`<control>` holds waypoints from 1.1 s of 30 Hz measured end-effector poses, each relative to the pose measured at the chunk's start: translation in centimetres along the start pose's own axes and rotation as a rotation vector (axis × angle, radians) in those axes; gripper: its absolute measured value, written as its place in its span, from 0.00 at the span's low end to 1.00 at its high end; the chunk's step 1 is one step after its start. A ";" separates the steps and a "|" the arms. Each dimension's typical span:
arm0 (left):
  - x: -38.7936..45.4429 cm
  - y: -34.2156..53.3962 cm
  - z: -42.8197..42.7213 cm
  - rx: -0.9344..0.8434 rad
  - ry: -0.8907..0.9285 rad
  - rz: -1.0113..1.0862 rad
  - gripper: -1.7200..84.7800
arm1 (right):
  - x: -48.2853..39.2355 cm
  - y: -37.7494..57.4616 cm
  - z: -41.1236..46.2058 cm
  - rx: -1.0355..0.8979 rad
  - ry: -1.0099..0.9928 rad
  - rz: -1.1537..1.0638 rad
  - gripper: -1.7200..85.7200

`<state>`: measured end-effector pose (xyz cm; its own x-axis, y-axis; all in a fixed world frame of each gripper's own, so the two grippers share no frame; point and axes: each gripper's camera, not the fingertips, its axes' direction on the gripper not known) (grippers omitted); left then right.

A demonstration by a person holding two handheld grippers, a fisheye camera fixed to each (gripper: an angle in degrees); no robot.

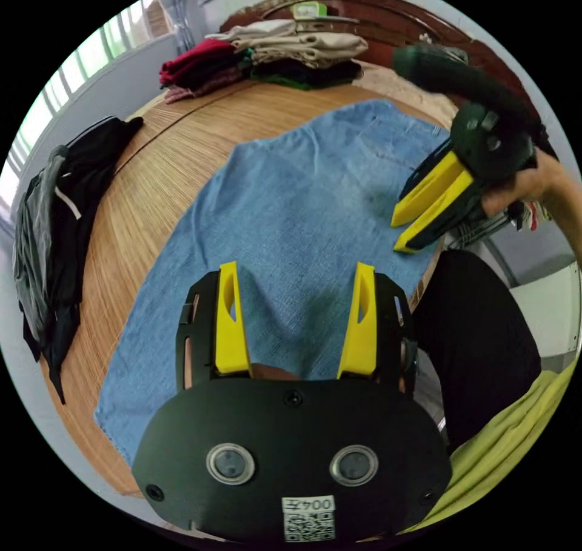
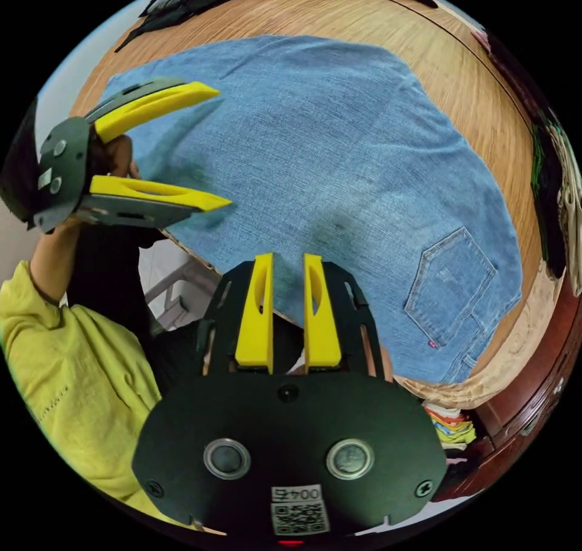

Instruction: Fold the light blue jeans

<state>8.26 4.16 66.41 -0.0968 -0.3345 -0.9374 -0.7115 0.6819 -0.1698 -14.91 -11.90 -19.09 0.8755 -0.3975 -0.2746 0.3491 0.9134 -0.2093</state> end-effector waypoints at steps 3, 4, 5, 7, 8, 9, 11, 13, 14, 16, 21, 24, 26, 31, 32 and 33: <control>-0.1 -0.2 -0.2 0.015 0.017 0.016 0.30 | 1.7 -0.6 -3.7 0.052 -0.106 0.019 0.08; -0.4 -0.1 -0.6 0.033 0.028 0.010 0.30 | 2.7 -1.4 -5.8 0.099 -0.126 0.052 0.08; -0.7 -0.2 -1.1 0.043 0.032 0.009 0.30 | 3.4 -2.7 -7.8 0.136 -0.118 0.077 0.07; -0.7 -0.4 -1.7 0.047 0.024 0.015 0.30 | 4.0 -5.2 -10.7 0.201 -0.086 0.105 0.07; -0.9 -0.5 -2.1 0.050 0.025 0.014 0.30 | 4.0 -7.2 -12.2 0.229 -0.077 0.111 0.07; -1.0 -0.5 -2.3 0.054 0.027 0.013 0.30 | 4.0 -8.3 -12.8 0.233 -0.077 0.111 0.07; -1.3 -0.3 -3.0 0.083 0.029 0.013 0.30 | 3.4 -12.8 -13.9 0.208 -0.072 0.086 0.07; -1.5 -0.3 -3.5 0.092 0.029 0.013 0.30 | 2.4 -15.6 -13.7 0.158 -0.042 0.040 0.08; -1.6 -0.4 -3.9 0.091 0.029 0.014 0.30 | 1.4 -17.1 -13.3 0.116 -0.004 -0.009 0.08; -1.9 -0.4 -4.3 0.093 0.032 0.013 0.30 | -0.4 -18.5 -12.5 0.069 0.080 -0.090 0.07; -2.4 -0.4 -5.3 0.098 0.035 0.011 0.30 | -3.3 -18.3 -10.4 -0.061 0.254 -0.261 0.05; -2.7 -0.3 -5.7 0.098 0.036 0.008 0.30 | -4.8 -15.4 -11.3 -0.011 0.307 -0.344 0.05; -2.9 -0.2 -6.1 0.098 0.037 0.007 0.30 | -6.1 -12.2 -12.5 0.099 0.356 -0.371 0.05; -3.3 0.3 -6.5 0.100 0.038 0.005 0.30 | -5.9 -8.8 -9.9 0.128 0.344 -0.299 0.03; -3.4 0.5 -6.6 0.102 0.039 0.004 0.30 | -5.5 -8.7 -9.4 0.132 0.345 -0.259 0.03; -3.4 0.6 -6.6 0.102 0.040 0.004 0.30 | -5.2 -8.7 -9.6 0.143 0.337 -0.241 0.04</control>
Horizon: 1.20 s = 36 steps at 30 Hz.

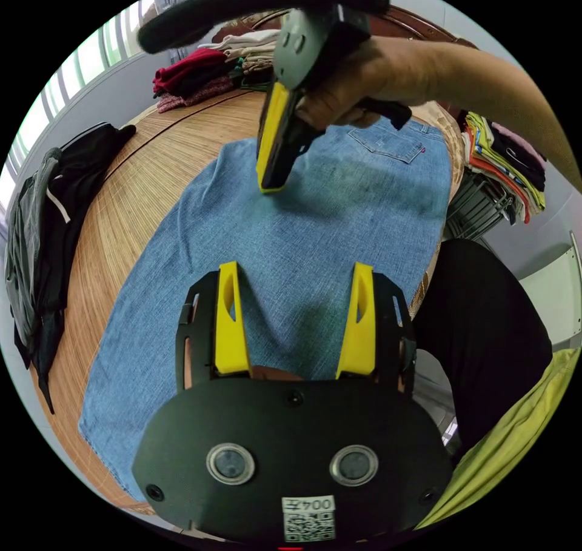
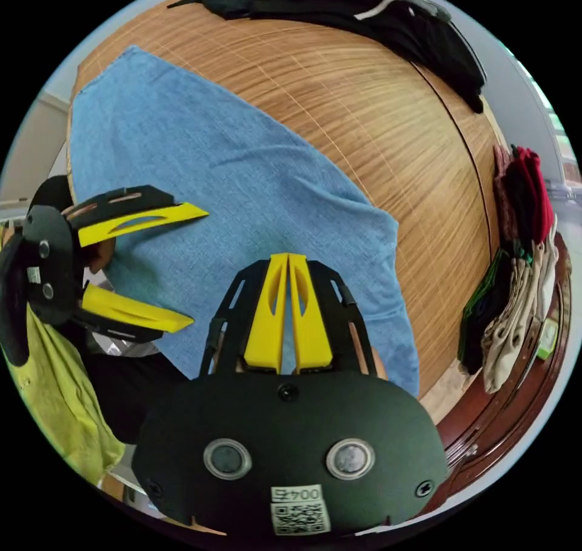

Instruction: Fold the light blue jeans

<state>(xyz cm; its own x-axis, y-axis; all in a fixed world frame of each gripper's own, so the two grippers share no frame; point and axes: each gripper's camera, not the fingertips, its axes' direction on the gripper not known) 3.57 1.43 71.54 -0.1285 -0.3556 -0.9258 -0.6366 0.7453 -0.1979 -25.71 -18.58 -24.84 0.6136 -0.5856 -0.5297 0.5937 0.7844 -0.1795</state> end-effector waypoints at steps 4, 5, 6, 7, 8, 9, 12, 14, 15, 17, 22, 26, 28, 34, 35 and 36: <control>-0.3 0.7 -0.2 0.000 0.002 -0.001 0.30 | 4.1 -1.0 -5.2 0.171 -0.128 0.100 0.06; -0.4 0.9 -0.3 0.000 0.002 -0.001 0.30 | 4.8 -2.1 -6.1 0.165 -0.155 0.051 0.08; -0.4 1.0 -0.3 0.000 0.002 -0.001 0.30 | 4.9 -2.7 -6.4 0.150 -0.162 0.026 0.09; -0.5 1.2 -0.3 0.001 0.001 -0.001 0.30 | 5.1 -3.9 -6.5 0.111 -0.165 -0.021 0.10; -0.5 1.5 -0.4 0.001 0.000 0.000 0.30 | 5.0 -5.2 -6.3 0.074 -0.152 -0.065 0.11; -0.5 1.6 -0.4 0.000 -0.001 0.002 0.30 | 4.9 -5.8 -6.0 0.052 -0.147 -0.086 0.11; -1.0 2.2 -0.6 -0.005 0.001 0.002 0.30 | 4.0 -8.2 -4.6 -0.051 -0.104 -0.177 0.11; -1.6 3.1 -1.9 0.065 -0.002 0.006 0.29 | 3.4 -9.6 -3.8 -0.089 -0.020 -0.193 0.10; -1.8 3.3 -2.3 0.089 0.003 0.001 0.29 | 3.2 -9.7 -3.7 -0.094 -0.003 -0.197 0.10; -3.3 4.6 -3.6 0.176 0.026 -0.036 0.29 | 2.4 -9.8 -3.5 -0.107 0.074 -0.208 0.04; -6.7 6.8 -4.6 0.264 0.003 -0.138 0.29 | 1.5 -7.0 -6.2 0.023 0.108 -0.189 0.01; -8.5 8.1 -5.0 0.327 0.000 -0.198 0.28 | -0.1 -3.2 -7.2 0.096 0.045 -0.178 0.01; -8.5 8.5 -5.1 0.353 -0.017 -0.191 0.28 | -1.1 -1.9 -6.8 0.108 0.032 -0.180 0.01; -9.3 7.0 -0.4 0.104 0.091 -0.209 0.26 | -0.9 -1.3 -6.4 0.135 -0.007 -0.101 0.01; -9.4 7.0 -0.3 0.093 0.096 -0.216 0.26 | 0.0 -1.6 -7.5 0.155 -0.023 -0.061 0.01; -9.4 7.0 -0.4 0.094 0.097 -0.218 0.26 | 0.7 -1.8 -8.1 0.166 -0.026 -0.033 0.01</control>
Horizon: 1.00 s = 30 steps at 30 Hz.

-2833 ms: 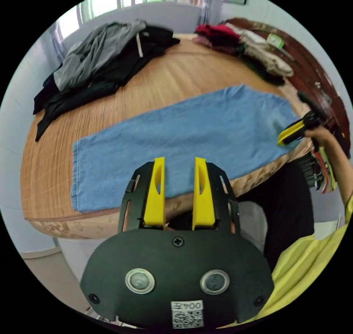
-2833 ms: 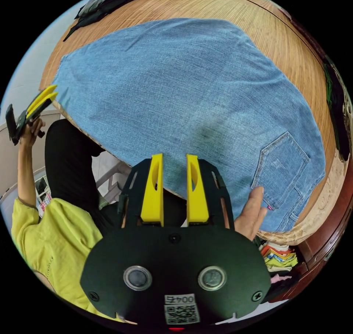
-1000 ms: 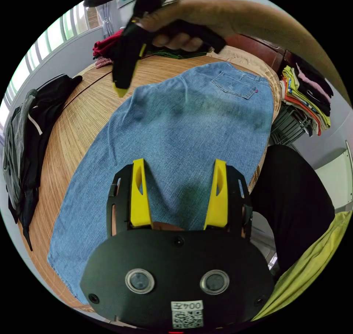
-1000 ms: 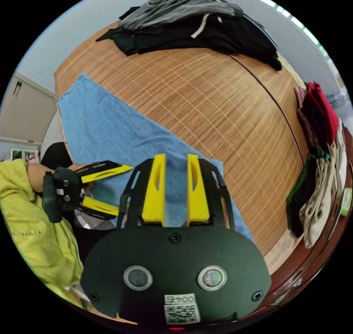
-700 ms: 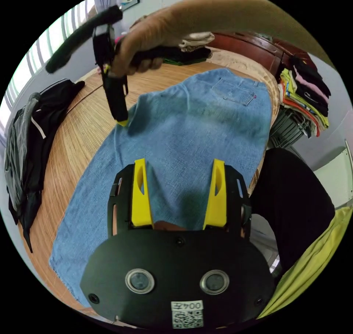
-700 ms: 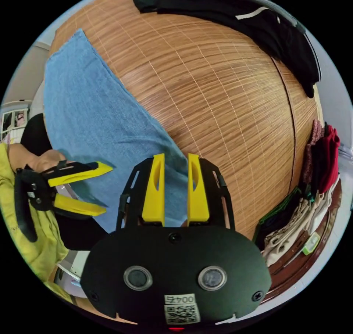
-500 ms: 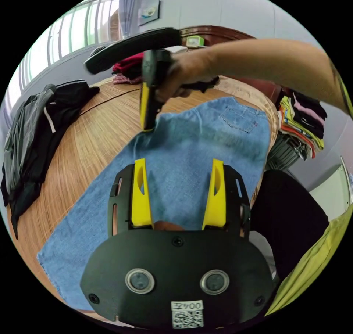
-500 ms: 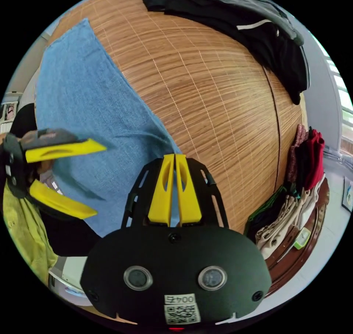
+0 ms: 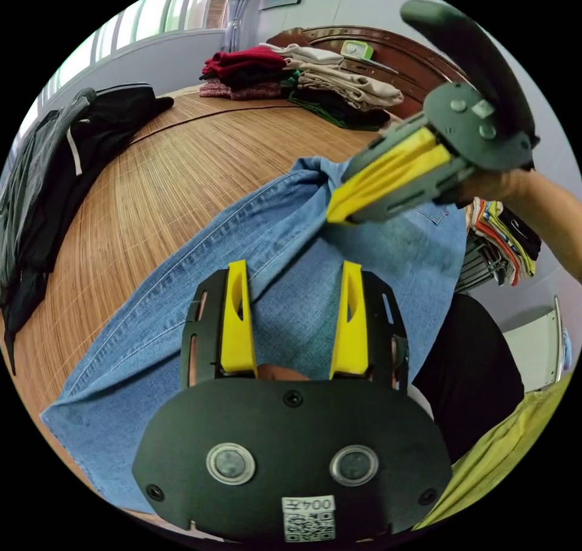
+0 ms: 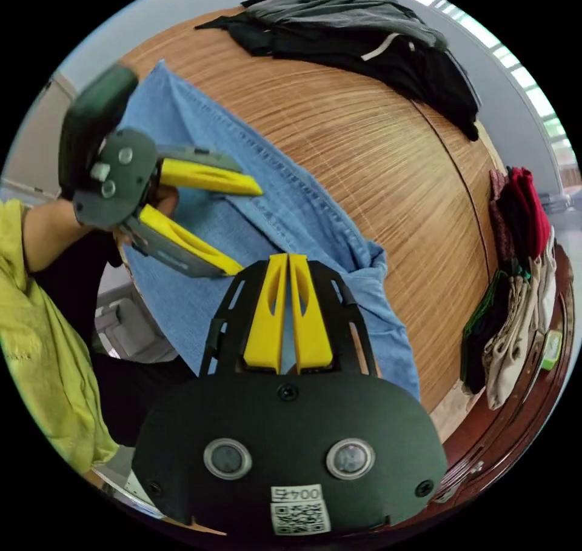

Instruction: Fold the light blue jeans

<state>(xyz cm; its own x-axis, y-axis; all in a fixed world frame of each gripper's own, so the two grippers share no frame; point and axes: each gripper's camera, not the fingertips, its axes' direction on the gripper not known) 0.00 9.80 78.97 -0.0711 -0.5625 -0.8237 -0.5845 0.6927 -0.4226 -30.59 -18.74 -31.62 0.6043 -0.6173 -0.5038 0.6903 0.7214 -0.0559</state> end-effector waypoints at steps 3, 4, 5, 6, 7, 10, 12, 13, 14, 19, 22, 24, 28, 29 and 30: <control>0.5 0.3 -0.4 0.001 -0.015 0.005 0.25 | 4.0 -1.9 -2.4 -0.014 0.082 0.159 0.02; 0.9 0.3 -0.5 -0.004 -0.028 0.011 0.25 | 5.7 -3.0 -2.1 -0.088 0.091 0.190 0.03; 1.3 0.3 -0.6 -0.008 -0.043 0.017 0.25 | 7.1 -4.2 -1.4 -0.163 0.087 0.206 0.05; 1.5 0.4 -0.6 -0.010 -0.051 0.021 0.25 | 7.7 -4.7 -0.9 -0.200 0.080 0.207 0.06; 1.9 0.4 -0.7 -0.013 -0.066 0.028 0.25 | 8.8 -5.9 0.1 -0.270 0.067 0.219 0.07; 2.7 0.6 -1.1 -0.018 -0.083 0.036 0.25 | 10.5 -9.2 2.0 -0.399 0.018 0.234 0.11; 2.9 0.7 -1.4 -0.018 -0.080 0.035 0.25 | 10.8 -11.0 3.0 -0.465 0.014 0.227 0.12; 3.1 0.8 -1.6 -0.017 -0.077 0.033 0.25 | 10.8 -12.0 3.9 -0.529 0.016 0.214 0.12; 3.3 0.9 -1.9 -0.016 -0.076 0.032 0.25 | 10.7 -12.7 4.9 -0.605 0.030 0.190 0.12; 4.4 1.2 -2.8 -0.015 -0.086 0.035 0.26 | 10.1 -13.1 7.8 -0.800 0.089 0.141 0.08; 5.4 1.6 -3.7 0.002 -0.123 0.024 0.27 | 10.0 -12.7 7.9 -0.764 0.134 0.151 0.05; 6.0 2.2 -4.9 0.052 -0.181 -0.006 0.28 | 9.9 -12.3 7.1 -0.710 0.176 0.167 0.04; 8.5 4.2 -7.8 0.206 -0.299 -0.012 0.28 | 11.5 -10.1 5.2 -0.554 0.159 0.303 0.02; 9.5 4.4 -8.0 0.214 -0.320 0.013 0.27 | 12.8 -9.1 5.2 -0.509 0.109 0.373 0.02; 9.9 4.4 -7.9 0.210 -0.326 0.031 0.27 | 13.4 -8.7 5.3 -0.484 0.080 0.412 0.02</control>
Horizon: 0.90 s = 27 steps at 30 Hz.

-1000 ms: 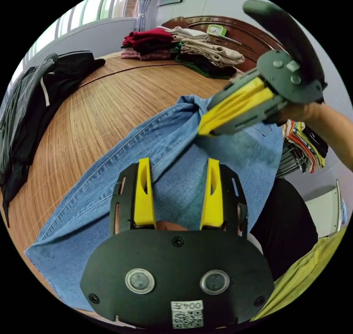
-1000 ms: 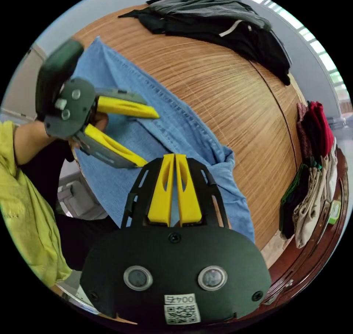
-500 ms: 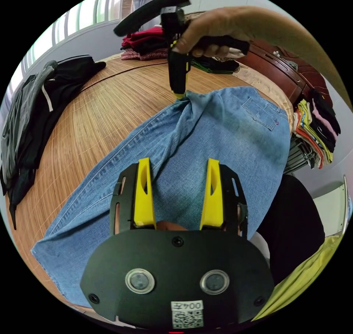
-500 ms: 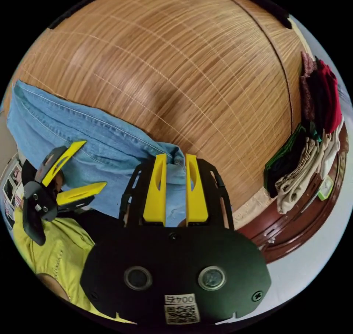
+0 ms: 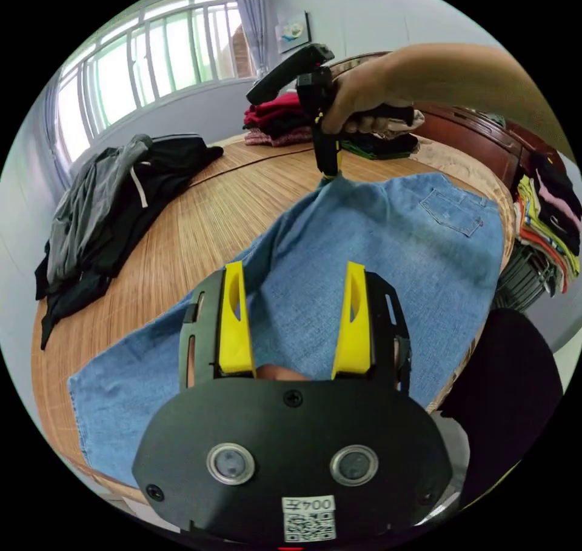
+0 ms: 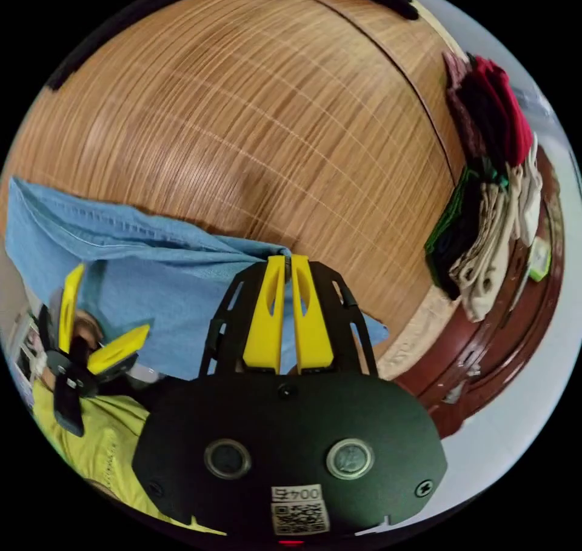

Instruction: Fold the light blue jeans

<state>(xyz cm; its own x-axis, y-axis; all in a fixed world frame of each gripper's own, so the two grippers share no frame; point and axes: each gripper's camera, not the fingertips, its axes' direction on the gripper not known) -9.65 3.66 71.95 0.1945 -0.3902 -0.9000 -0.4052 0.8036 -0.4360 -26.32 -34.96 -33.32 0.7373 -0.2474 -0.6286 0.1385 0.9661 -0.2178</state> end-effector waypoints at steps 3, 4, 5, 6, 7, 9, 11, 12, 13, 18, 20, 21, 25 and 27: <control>2.2 -0.4 -0.1 -0.020 -0.040 0.079 0.26 | 3.4 0.0 2.9 0.041 -0.221 0.136 0.02; 2.9 -0.6 -0.1 -0.028 -0.051 0.105 0.26 | 4.1 -0.1 4.6 0.041 -0.277 0.170 0.02; 3.4 -0.7 -0.1 -0.035 -0.059 0.122 0.25 | 4.3 -0.2 6.3 0.037 -0.311 0.193 0.03; 3.5 -0.8 -0.1 -0.039 -0.062 0.126 0.25 | 4.3 -0.1 6.8 0.045 -0.319 0.202 0.03; 3.6 -1.0 -0.1 -0.045 -0.059 0.127 0.25 | 4.5 0.2 7.3 0.052 -0.325 0.208 0.03; 3.4 -1.3 -0.1 -0.057 -0.041 0.114 0.25 | 4.4 0.7 7.5 0.056 -0.307 0.171 0.04; 2.6 -1.8 0.2 -0.076 -0.012 0.077 0.25 | 5.1 2.3 7.3 0.078 -0.310 0.140 0.06; 2.4 -1.9 0.3 -0.081 -0.004 0.068 0.25 | 5.2 2.8 7.2 0.094 -0.314 0.136 0.07; 2.1 -2.2 0.5 -0.090 0.009 0.056 0.25 | 5.5 4.0 7.3 0.128 -0.317 0.135 0.07; 1.9 -2.9 1.1 -0.108 0.030 0.042 0.25 | 6.3 6.3 10.4 0.204 -0.433 0.154 0.08; 2.1 -3.2 1.4 -0.108 0.029 0.049 0.25 | 7.2 6.5 12.4 0.212 -0.549 0.197 0.08; 2.1 -3.3 1.5 -0.109 0.029 0.051 0.25 | 7.5 6.6 12.8 0.215 -0.570 0.212 0.08; 2.1 -4.0 2.4 -0.123 0.039 0.049 0.25 | 8.3 8.6 13.4 0.311 -0.508 0.287 0.04; 2.0 -4.3 2.8 -0.130 0.045 0.045 0.25 | 8.4 10.2 12.8 0.389 -0.422 0.335 0.02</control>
<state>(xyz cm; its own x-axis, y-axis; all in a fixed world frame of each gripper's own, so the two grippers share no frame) -4.99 0.71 71.99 0.1344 -0.3767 -0.9165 -0.5257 0.7569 -0.3882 -10.24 -26.20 -31.24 0.9667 0.0443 -0.2519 0.0272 0.9615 0.2735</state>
